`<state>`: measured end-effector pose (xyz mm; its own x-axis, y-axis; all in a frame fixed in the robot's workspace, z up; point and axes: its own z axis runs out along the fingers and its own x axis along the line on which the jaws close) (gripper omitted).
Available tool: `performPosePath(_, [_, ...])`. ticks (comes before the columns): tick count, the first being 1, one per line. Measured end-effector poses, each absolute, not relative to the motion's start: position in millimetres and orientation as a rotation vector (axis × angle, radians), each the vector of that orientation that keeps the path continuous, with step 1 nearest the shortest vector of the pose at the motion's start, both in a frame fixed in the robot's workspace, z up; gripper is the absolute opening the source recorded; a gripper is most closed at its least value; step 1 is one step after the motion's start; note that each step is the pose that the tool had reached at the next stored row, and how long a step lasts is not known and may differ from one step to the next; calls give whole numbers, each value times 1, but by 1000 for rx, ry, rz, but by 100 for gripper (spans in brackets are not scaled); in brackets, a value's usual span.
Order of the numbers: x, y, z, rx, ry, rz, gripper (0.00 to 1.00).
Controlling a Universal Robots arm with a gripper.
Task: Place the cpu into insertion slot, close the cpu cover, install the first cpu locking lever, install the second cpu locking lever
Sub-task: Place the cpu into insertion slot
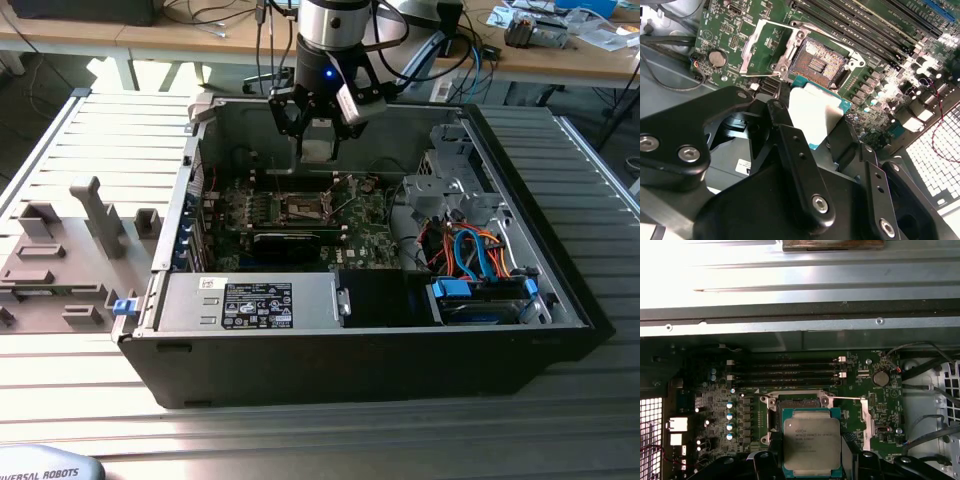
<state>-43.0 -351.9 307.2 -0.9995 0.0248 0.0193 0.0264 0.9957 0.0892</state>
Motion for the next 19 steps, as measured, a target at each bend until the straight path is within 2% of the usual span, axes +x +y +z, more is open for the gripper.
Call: performPosePath(19, [-43, -352, 306, -109, -3121, -125, 54])
